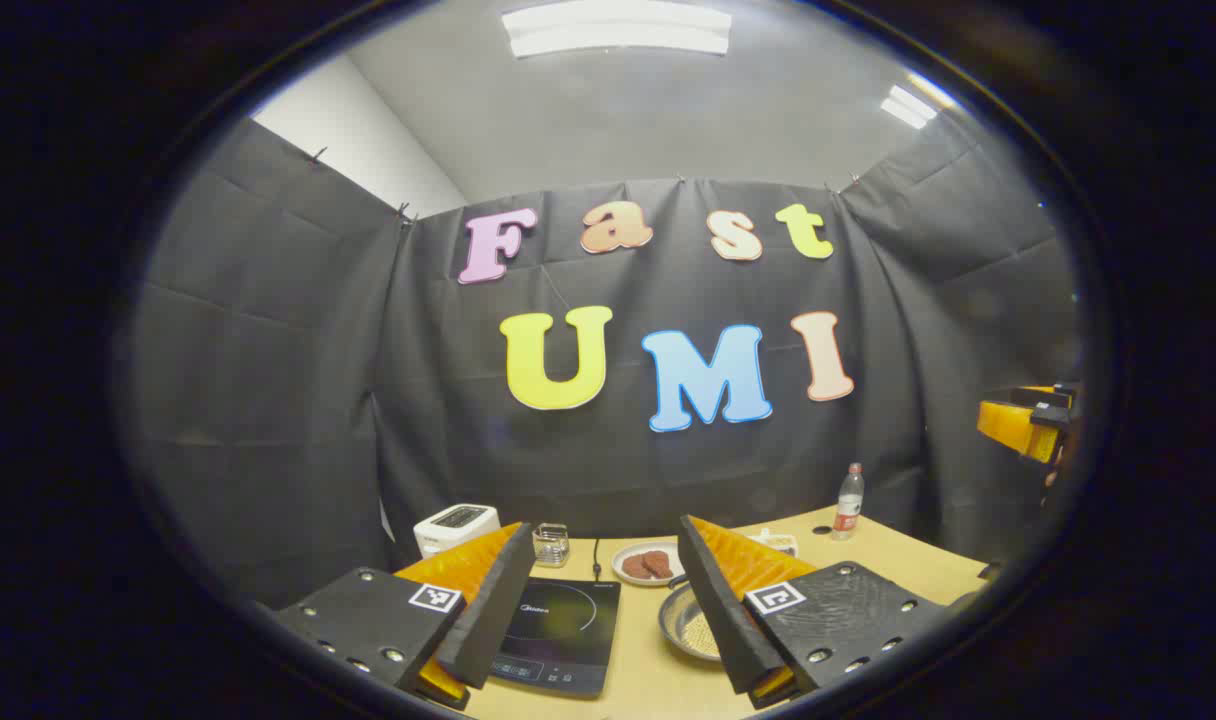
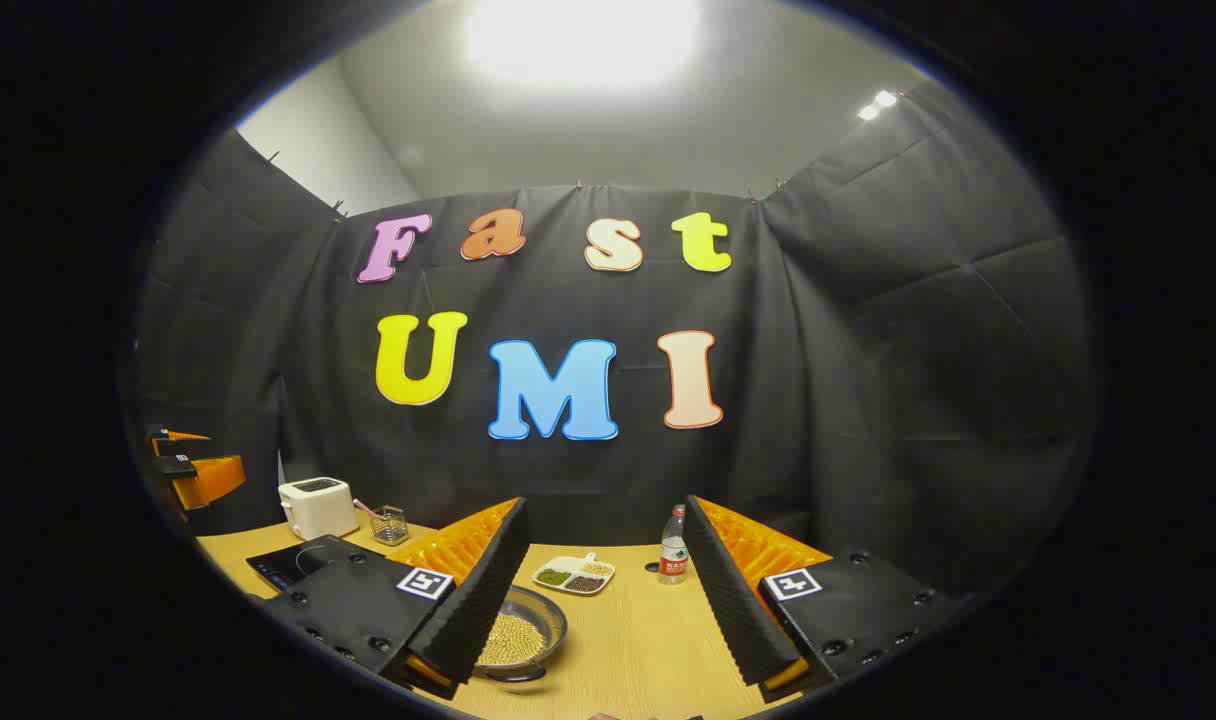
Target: First push the handle of the pot to place it horizontally, then grasp the pot with both hands and set it on the induction cooktop.
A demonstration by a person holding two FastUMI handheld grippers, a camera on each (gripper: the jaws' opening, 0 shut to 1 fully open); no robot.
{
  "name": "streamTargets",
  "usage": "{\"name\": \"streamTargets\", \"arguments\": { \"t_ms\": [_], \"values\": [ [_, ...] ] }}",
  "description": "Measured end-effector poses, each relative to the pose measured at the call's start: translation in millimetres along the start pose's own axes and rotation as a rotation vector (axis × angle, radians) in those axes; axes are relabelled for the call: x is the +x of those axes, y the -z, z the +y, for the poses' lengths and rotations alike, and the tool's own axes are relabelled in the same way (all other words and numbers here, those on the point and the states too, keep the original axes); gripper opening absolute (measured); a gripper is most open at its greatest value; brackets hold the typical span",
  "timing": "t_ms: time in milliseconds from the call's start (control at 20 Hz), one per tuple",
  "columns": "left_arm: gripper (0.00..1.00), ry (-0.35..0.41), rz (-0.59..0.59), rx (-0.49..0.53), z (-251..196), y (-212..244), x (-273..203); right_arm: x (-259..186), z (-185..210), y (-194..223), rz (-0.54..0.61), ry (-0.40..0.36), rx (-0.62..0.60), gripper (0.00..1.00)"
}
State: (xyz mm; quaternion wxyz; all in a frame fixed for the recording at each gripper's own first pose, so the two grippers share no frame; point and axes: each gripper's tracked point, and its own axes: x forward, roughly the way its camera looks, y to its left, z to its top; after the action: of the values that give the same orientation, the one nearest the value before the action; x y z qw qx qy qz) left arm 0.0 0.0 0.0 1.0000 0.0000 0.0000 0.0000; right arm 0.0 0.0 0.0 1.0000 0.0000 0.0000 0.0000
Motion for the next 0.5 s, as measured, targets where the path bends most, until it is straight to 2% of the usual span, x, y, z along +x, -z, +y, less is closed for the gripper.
{"name": "streamTargets", "arguments": {
  "t_ms": [50,150,300,350,400,500],
  "values": [
    [0.88,0.001,-0.002,-0.005,-0.3,-0.7,-0.6,-1.1,0.5,0.3,0.001,0.0,-0.001,0.97],
    [0.84,-0.005,-0.01,-0.011,0.7,-2.6,-2.7,-3.6,0.6,1.2,0.002,0.0,-0.002,0.98],
    [0.85,-0.009,-0.009,-0.011,0.6,-0.6,-5.6,-5.8,2.5,3.4,0.013,-0.007,0.007,0.98],
    [0.89,-0.012,-0.009,-0.012,1.2,-0.8,-6.8,-6.0,3.4,4.2,0.013,-0.01,0.009,0.98],
    [0.85,-0.016,-0.009,-0.011,2.2,-1.2,-7.6,-6.2,4.0,2.6,0.006,-0.012,0.009,0.98],
    [0.87,-0.027,-0.008,-0.004,4.7,-0.9,-7.9,-4.3,0.8,2.3,-0.002,-0.007,0.004,0.98]
  ]
}}
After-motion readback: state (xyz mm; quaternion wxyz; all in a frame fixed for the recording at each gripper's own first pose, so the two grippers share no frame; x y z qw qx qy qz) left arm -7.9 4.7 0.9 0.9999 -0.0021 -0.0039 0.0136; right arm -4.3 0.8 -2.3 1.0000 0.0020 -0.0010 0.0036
